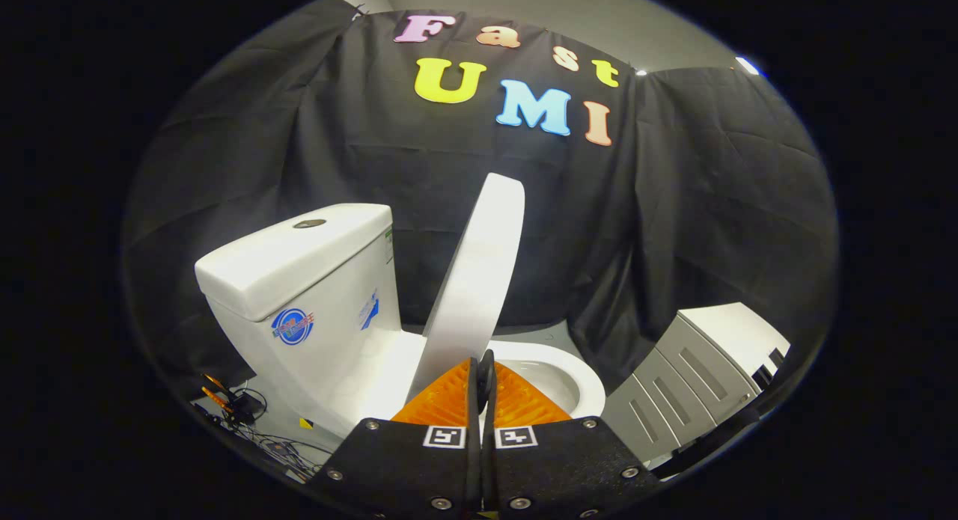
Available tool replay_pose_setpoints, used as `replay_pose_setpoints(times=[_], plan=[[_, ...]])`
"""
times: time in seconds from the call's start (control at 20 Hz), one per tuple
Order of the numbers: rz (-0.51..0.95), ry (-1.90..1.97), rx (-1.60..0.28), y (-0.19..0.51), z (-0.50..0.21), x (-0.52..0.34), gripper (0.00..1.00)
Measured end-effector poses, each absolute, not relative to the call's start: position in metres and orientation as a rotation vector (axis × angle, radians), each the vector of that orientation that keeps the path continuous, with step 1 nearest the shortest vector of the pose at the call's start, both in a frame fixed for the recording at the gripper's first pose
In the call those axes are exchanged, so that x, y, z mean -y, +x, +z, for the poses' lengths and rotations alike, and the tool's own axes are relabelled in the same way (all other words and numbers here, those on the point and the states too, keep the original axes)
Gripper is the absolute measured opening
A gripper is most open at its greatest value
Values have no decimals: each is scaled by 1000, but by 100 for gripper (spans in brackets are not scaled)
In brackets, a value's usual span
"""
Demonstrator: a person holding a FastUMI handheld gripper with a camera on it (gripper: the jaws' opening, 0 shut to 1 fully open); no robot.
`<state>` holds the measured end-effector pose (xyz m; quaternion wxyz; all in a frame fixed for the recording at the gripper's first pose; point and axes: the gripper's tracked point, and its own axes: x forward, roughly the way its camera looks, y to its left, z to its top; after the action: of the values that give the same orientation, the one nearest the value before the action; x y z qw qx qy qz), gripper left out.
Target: Open the toilet lid.
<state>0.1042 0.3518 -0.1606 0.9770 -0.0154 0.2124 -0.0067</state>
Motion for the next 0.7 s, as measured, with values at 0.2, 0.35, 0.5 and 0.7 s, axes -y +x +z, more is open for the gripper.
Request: replay_pose_setpoints(times=[0.2, 0.35, 0.5, 0.7], plan=[[35, -84, -402, 104, -152, -379, 0], [72, -90, -385, 104, -150, -399, 0], [107, -108, -371, 106, -146, -412, 0], [162, -135, -352, 106, -144, -437, 0]])
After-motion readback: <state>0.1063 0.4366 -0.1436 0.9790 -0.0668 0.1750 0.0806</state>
